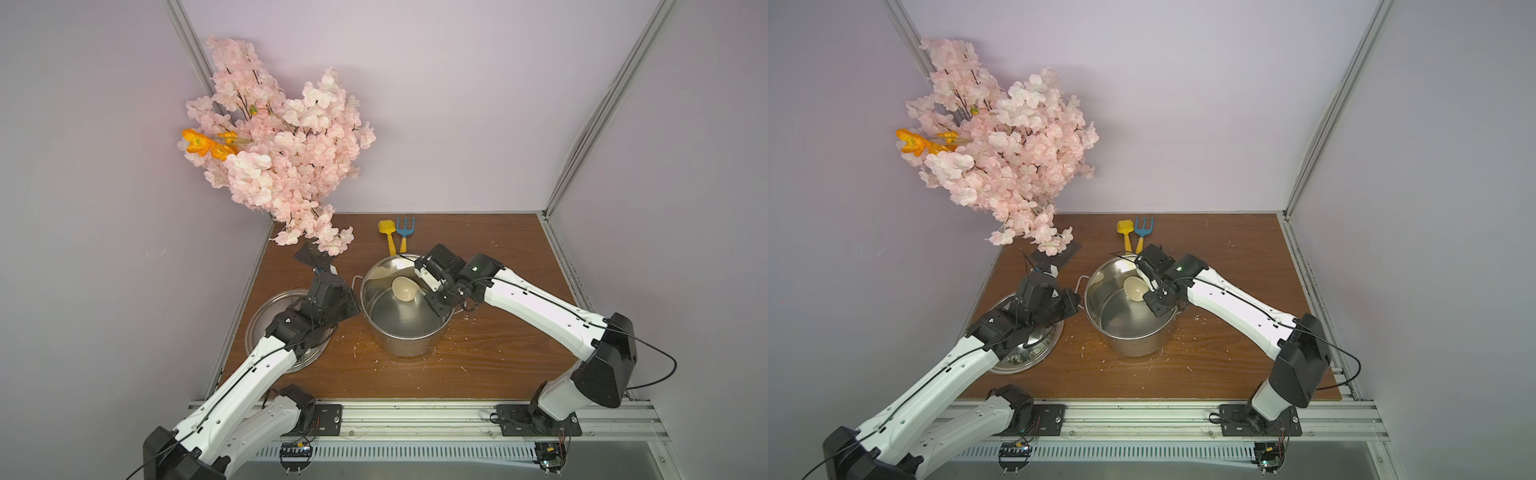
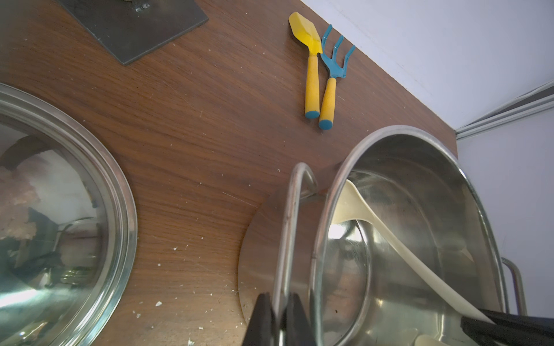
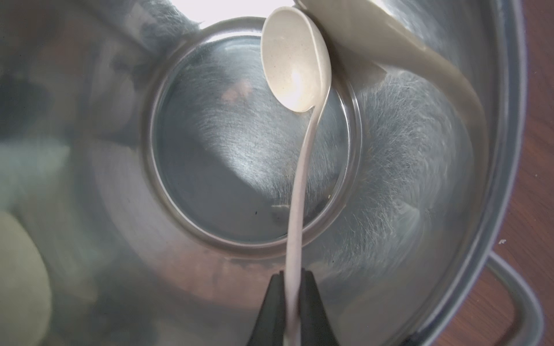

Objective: Stir the soup with a spoon
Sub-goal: Stir the soup in the pan with a stick.

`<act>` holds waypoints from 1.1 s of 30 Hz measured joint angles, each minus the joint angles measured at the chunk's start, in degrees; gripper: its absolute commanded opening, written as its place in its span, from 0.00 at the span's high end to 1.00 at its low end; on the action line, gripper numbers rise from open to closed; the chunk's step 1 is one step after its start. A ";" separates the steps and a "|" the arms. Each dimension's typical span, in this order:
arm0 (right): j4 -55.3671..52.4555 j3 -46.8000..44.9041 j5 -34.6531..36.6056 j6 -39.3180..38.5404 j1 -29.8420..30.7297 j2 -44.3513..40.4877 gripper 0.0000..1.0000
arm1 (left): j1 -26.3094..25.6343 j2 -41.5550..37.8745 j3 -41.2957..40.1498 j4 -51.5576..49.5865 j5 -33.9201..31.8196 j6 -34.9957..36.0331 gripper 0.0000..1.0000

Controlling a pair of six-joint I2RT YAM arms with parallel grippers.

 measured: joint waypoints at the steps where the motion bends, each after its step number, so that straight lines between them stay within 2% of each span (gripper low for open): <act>1: -0.46 1.25 -0.17 -0.02 0.33 1.01 1.00 | 0.00 0.00 0.00 0.04 0.00 -0.09 1.00; 8: -1.49 4.90 -1.31 0.00 5.79 4.07 1.00 | 0.04 0.28 0.00 0.13 -0.02 0.02 0.99; 13: -0.74 0.57 -1.97 0.04 7.32 0.46 1.00 | 0.07 0.42 0.00 0.39 -0.02 0.20 0.98; 18: -2.12 -5.20 -0.85 0.17 5.46 -5.73 1.00 | 0.09 0.44 0.00 0.52 -0.07 0.50 0.98; 23: -2.71 -6.25 0.11 0.13 0.76 -7.30 1.00 | 0.09 0.44 0.00 0.76 -0.02 0.59 0.98; 28: -3.28 -1.81 0.26 -0.52 -1.44 -3.50 1.00 | 0.11 0.50 0.00 0.87 -0.02 0.83 0.98; 33: -2.34 3.80 -1.81 -1.29 0.13 1.99 1.00 | 0.11 0.68 0.00 0.92 -0.04 0.87 0.98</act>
